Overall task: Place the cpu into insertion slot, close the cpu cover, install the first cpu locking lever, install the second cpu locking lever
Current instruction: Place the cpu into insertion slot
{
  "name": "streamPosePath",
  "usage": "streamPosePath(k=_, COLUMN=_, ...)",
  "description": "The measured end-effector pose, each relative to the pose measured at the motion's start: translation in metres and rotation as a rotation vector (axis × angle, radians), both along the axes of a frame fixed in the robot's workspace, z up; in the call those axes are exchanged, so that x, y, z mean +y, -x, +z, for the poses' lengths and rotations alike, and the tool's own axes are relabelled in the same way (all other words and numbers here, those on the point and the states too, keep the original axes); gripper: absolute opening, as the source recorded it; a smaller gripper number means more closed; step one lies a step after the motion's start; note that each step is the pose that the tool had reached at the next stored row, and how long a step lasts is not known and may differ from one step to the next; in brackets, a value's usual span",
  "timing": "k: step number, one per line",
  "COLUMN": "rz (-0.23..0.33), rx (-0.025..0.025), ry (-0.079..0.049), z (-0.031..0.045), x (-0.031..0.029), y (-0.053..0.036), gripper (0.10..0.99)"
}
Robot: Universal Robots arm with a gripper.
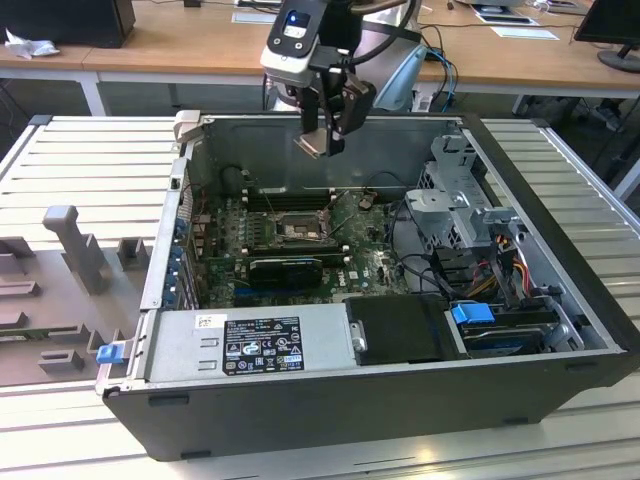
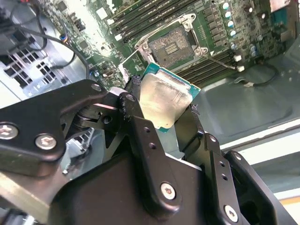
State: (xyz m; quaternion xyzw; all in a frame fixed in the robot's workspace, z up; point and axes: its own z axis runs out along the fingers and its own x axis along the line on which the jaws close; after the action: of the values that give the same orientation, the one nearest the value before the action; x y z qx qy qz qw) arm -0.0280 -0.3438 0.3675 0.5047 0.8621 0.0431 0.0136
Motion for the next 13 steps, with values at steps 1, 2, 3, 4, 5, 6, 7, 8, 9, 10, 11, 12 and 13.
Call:
streamPosePath(k=1, rz=-0.014, rx=0.0, ry=0.0, z=-0.0001, x=0.0, y=0.0, gripper=0.533)
streamPosePath(k=2, rz=-0.031, rx=0.0, ry=0.0, z=-0.0001, x=0.0, y=0.0, gripper=0.533)
streamPosePath(k=3, rz=-0.04, rx=0.0, ry=0.0, z=-0.0002, x=0.0, y=0.0, gripper=0.533)
streamPosePath(k=4, rz=-0.053, rx=0.0, ry=0.0, z=-0.0003, x=0.0, y=0.0, gripper=0.533)
streamPosePath(k=5, rz=-0.058, rx=0.0001, ry=0.0, z=-0.0003, x=0.0, y=0.0, gripper=0.533)
streamPosePath(k=6, rz=-0.062, rx=0.0, ry=0.0, z=-0.0004, x=0.0, y=0.0, gripper=0.533)
streamPosePath(k=7, rz=-0.068, rx=0.0, ry=0.0, z=-0.0009, x=0.0, y=0.0, gripper=0.533)
streamPosePath(k=8, rz=-0.071, rx=0.0002, ry=0.0, z=-0.0012, x=0.0, y=0.0, gripper=0.533)
streamPosePath(k=9, rz=-0.072, rx=0.0001, ry=0.0, z=-0.002, x=0.0, y=0.0, gripper=0.533)
streamPosePath(k=10, rz=-0.072, rx=0.0001, ry=0.0, z=-0.0024, x=0.0, y=0.0, gripper=0.533)
streamPosePath(k=11, rz=-0.072, rx=0.0001, ry=0.0, z=-0.0031, x=0.0, y=0.0, gripper=0.533)
streamPosePath(k=12, rz=-0.072, rx=0.0002, ry=0.0, z=-0.0037, x=0.0, y=0.0, gripper=0.533)
streamPosePath(k=13, rz=-0.072, rx=0.0007, ry=0.0, z=-0.0042, x=0.0, y=0.0, gripper=0.533)
